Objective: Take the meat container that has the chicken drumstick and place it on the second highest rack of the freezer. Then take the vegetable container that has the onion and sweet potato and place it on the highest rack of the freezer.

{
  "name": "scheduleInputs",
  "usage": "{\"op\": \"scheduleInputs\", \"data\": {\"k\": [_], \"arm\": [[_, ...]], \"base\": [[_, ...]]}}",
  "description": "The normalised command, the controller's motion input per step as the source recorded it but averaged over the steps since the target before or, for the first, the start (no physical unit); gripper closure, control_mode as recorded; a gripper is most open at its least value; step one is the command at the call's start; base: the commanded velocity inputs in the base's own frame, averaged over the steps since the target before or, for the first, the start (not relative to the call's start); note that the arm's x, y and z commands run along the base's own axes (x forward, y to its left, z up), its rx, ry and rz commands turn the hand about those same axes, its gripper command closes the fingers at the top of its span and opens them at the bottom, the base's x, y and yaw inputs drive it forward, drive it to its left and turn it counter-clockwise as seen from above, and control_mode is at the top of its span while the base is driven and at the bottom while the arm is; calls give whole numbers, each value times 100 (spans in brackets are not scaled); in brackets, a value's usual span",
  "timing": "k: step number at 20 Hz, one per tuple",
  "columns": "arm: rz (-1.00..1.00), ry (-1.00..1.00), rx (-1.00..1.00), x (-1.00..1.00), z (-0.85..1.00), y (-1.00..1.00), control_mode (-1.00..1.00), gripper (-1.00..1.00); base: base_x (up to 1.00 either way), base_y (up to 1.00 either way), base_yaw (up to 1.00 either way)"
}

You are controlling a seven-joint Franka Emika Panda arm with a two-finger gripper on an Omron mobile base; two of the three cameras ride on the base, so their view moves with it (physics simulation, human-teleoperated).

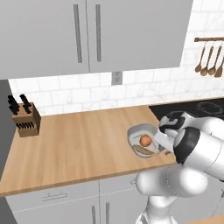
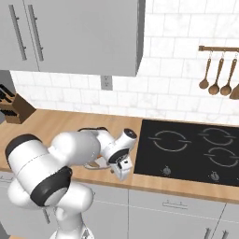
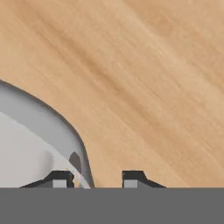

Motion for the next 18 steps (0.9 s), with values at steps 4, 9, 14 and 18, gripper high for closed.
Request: {"op": "scheduleInputs", "data": {"k": [4, 9, 14, 18], "arm": [[0, 1, 0, 0, -20, 18, -100, 100], [0, 0, 1, -12, 8, 13, -100, 100], [-4, 0, 6, -54, 27, 0, -100, 100], [0, -1, 8, -68, 55, 6, -100, 100]], "base": [[0, 0, 0], [0, 0, 0], [0, 0, 0], [0, 0, 0]]}}
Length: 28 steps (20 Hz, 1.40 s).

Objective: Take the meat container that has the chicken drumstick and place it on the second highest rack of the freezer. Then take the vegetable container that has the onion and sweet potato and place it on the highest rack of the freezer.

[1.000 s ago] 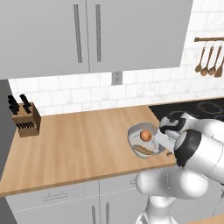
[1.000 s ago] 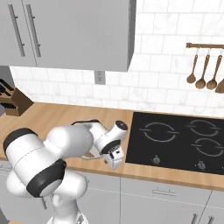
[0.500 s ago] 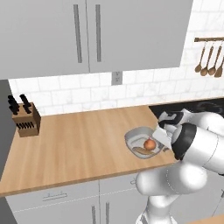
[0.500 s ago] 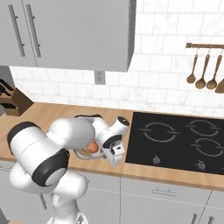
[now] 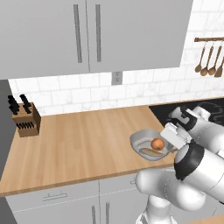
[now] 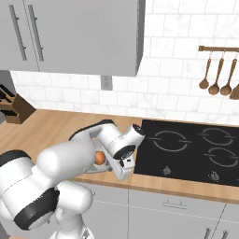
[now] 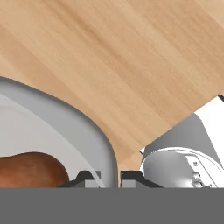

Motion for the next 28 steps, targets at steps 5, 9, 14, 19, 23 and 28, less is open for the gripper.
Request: {"op": "scheduleInputs", "data": {"k": [5, 9, 14, 19, 23, 28], "arm": [[0, 0, 3, -42, 81, 23, -100, 100], [-1, 0, 3, -40, 94, 16, -100, 100], [-3, 0, 5, -50, 75, 11, -100, 100], [-10, -1, 5, -53, 60, 3, -100, 100], [-15, 0, 0, -17, 62, 3, -100, 100], [-5, 6, 0, -1, 17, 0, -100, 100]], "base": [[0, 0, 0], [0, 0, 0], [0, 0, 0], [0, 0, 0], [0, 0, 0], [0, 0, 0]]}}
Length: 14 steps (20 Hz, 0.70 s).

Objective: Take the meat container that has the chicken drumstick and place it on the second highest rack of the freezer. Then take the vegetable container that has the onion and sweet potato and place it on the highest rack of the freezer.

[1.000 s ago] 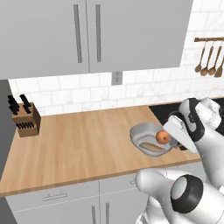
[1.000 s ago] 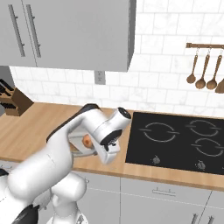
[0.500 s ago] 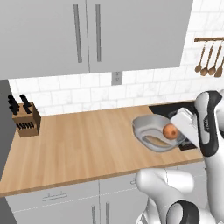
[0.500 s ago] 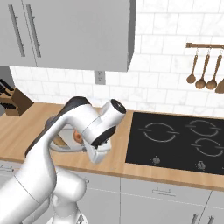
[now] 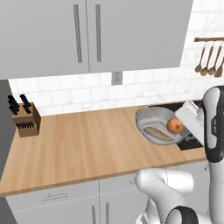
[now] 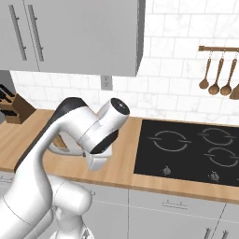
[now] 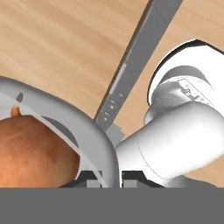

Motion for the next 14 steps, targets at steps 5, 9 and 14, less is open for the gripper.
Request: {"op": "scheduleInputs", "data": {"k": [5, 9, 14], "arm": [[0, 2, 0, 0, -2, 3, 100, 100], [0, 0, 0, 0, 0, 0, 100, 100], [0, 0, 0, 0, 0, 0, 100, 100]], "base": [[-16, 10, 15], [-69, 42, 52], [-57, 57, 57]]}}
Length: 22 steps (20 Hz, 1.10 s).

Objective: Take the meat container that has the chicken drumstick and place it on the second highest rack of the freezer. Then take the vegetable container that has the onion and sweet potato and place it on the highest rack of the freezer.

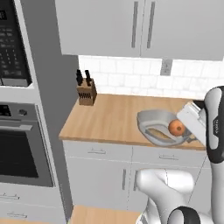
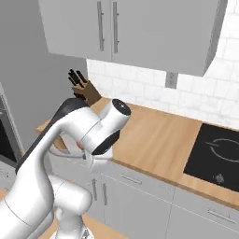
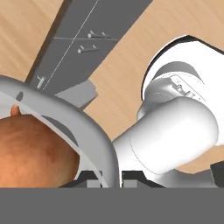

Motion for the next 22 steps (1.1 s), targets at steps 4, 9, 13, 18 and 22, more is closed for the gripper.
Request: {"op": "scheduleInputs", "data": {"k": [4, 9, 13, 18, 22], "arm": [[0, 0, 0, 0, 0, 0, 100, 100], [0, 0, 0, 0, 0, 0, 100, 100], [0, 0, 0, 0, 0, 0, 100, 100], [0, 0, 0, 0, 0, 0, 100, 100], [0, 0, 0, 0, 0, 0, 100, 100]], "base": [[-42, 84, 61], [-31, 100, 61], [-4, 100, 54], [79, 100, 28], [89, 100, 12]]}}
